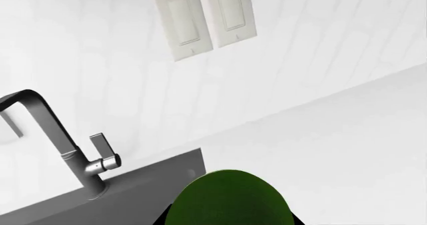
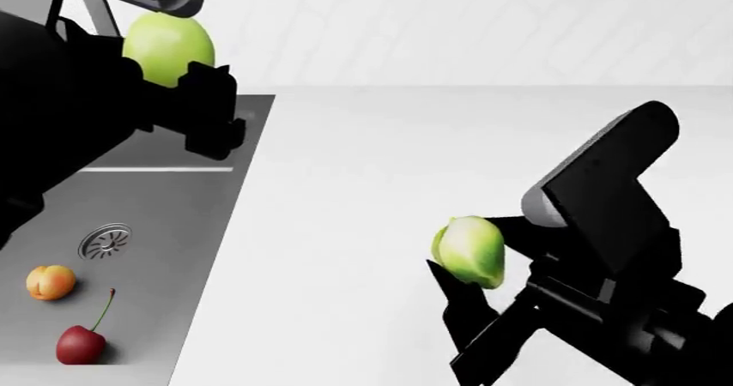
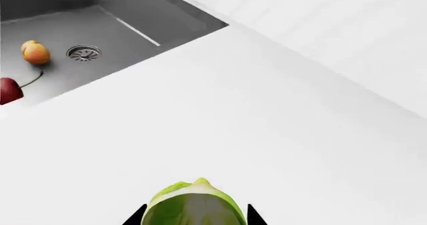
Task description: There is a mixed pile of frozen fruits and vegetables on the counter. Locate all the frozen vegetables and place the items in a bowl on the counter. Take all the frozen fruits and defrost them in a running sink.
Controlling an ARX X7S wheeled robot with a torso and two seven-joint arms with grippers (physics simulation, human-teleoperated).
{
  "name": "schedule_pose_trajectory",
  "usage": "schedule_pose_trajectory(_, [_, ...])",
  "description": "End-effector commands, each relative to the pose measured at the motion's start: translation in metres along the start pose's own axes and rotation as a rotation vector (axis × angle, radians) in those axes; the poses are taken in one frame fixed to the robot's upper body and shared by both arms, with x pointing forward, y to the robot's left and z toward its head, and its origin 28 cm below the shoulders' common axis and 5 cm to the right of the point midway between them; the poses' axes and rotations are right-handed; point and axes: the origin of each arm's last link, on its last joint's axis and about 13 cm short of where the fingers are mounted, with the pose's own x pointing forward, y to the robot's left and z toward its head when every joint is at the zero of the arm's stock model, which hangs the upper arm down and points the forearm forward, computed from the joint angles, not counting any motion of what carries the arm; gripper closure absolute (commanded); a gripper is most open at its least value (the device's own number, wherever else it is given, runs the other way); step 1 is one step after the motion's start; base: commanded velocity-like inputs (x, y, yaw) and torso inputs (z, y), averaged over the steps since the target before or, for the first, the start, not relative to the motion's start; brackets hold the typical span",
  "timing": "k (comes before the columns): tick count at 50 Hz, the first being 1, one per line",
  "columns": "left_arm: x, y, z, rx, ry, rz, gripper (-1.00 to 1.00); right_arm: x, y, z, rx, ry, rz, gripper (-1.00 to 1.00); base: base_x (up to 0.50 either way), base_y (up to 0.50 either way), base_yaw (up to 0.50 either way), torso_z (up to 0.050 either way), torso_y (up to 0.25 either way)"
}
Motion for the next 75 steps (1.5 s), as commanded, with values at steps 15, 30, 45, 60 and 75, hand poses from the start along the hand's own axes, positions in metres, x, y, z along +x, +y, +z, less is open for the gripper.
schedule_pose_trajectory(15, [-0.018,0.002,0.001,0.008,-0.033,0.001,1.00,-0.021,-0.023,0.050,0.083,-0.337,-0.462,1.00,0.00,0.00,0.00,0.000,0.000])
schedule_pose_trajectory(30, [-0.034,-0.002,-0.010,0.028,-0.048,-0.036,1.00,-0.025,-0.023,0.053,0.070,-0.398,-0.570,1.00,0.00,0.00,0.00,0.000,0.000])
schedule_pose_trajectory(45, [-0.049,0.007,-0.021,0.004,-0.058,-0.005,1.00,-0.026,-0.021,0.054,0.013,-0.426,-0.612,1.00,0.00,0.27,0.00,0.000,0.000])
schedule_pose_trajectory(60, [-0.050,0.008,-0.021,0.000,-0.060,-0.001,1.00,-0.023,-0.020,0.051,-0.019,-0.395,-0.591,1.00,-0.04,0.50,0.00,0.000,0.000])
schedule_pose_trajectory(75, [-0.050,0.009,-0.021,-0.008,-0.061,-0.001,1.00,-0.016,-0.017,0.052,-0.094,-0.373,-0.570,1.00,-0.20,0.50,0.00,0.000,0.000])
